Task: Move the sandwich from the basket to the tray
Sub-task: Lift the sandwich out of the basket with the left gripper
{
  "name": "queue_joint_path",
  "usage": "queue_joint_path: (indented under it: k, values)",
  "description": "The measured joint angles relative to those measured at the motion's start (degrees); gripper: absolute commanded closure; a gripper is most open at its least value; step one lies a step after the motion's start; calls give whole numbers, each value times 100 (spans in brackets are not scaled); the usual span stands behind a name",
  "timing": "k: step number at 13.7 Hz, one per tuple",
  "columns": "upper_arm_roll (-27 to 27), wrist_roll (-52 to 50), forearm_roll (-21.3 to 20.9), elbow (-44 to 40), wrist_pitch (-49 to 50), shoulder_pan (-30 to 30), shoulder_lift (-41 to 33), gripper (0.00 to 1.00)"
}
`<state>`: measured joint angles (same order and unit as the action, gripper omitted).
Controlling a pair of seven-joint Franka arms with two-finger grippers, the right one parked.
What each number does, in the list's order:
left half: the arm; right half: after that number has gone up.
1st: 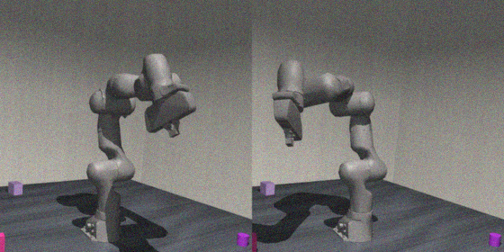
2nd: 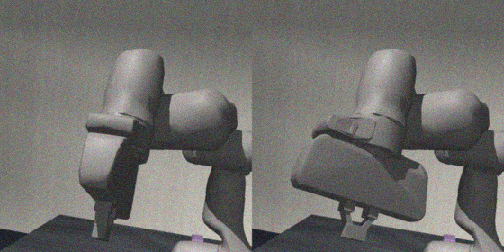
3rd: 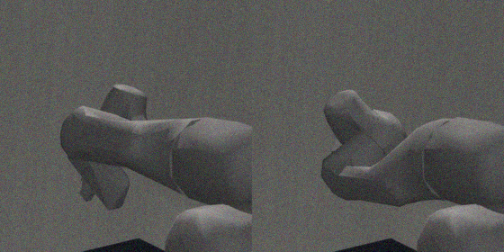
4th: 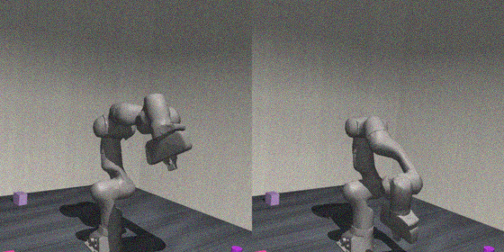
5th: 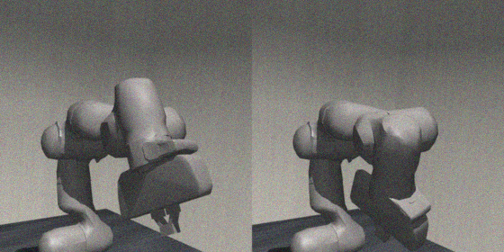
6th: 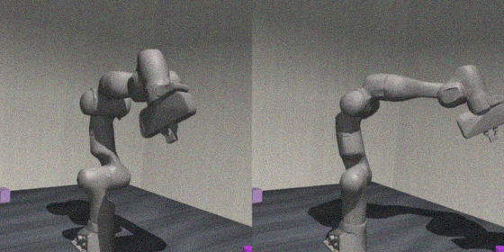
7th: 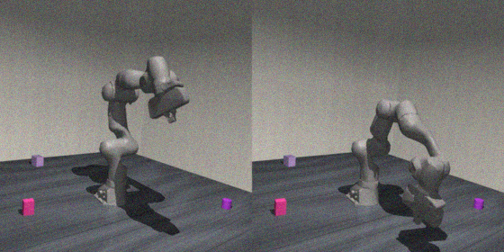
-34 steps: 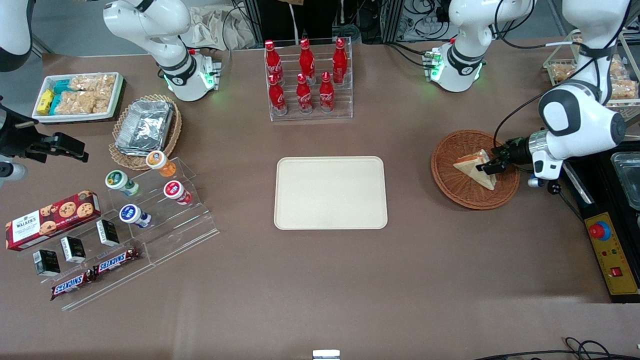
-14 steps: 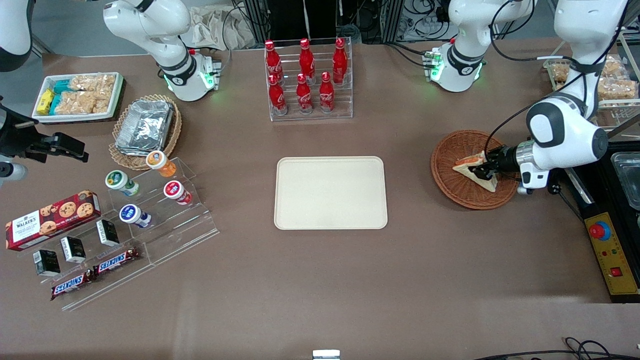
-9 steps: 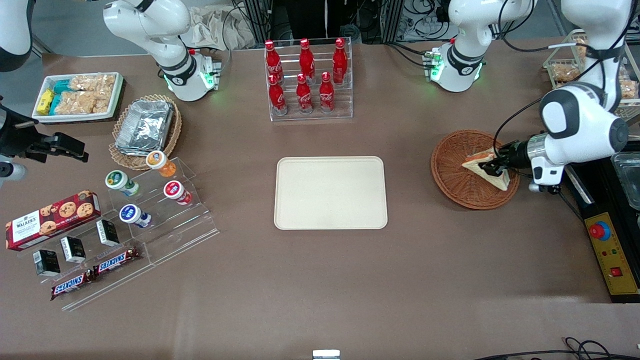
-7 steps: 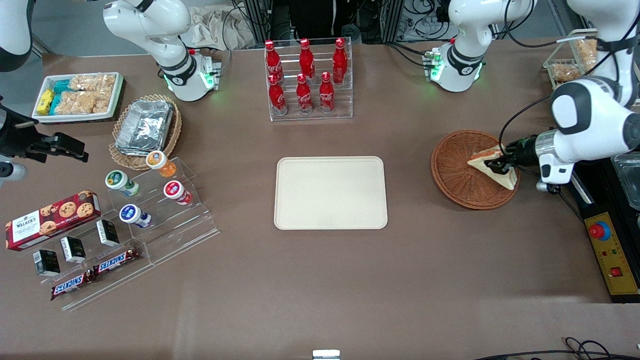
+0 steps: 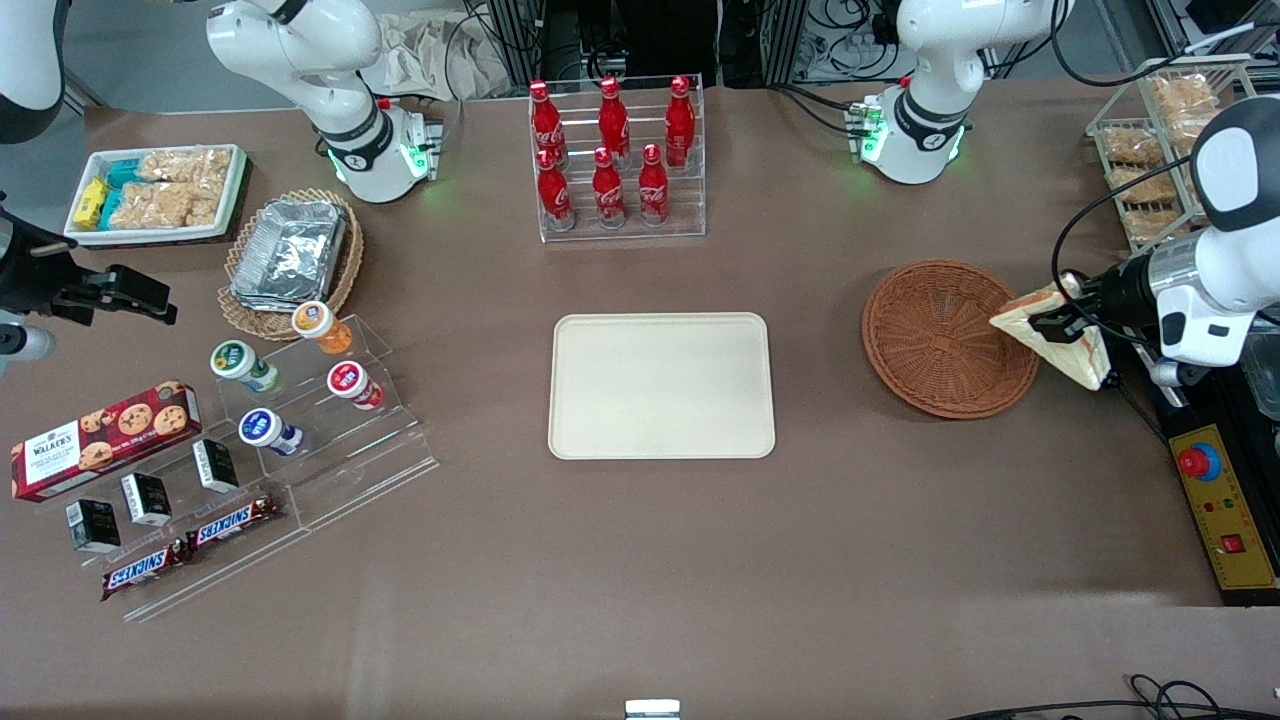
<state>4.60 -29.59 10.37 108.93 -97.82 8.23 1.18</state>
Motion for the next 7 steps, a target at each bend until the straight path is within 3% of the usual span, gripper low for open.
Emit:
queue_joint_path:
  k: [7]
  values:
    - [1373,-227,-8,-922,43,-55,435,77]
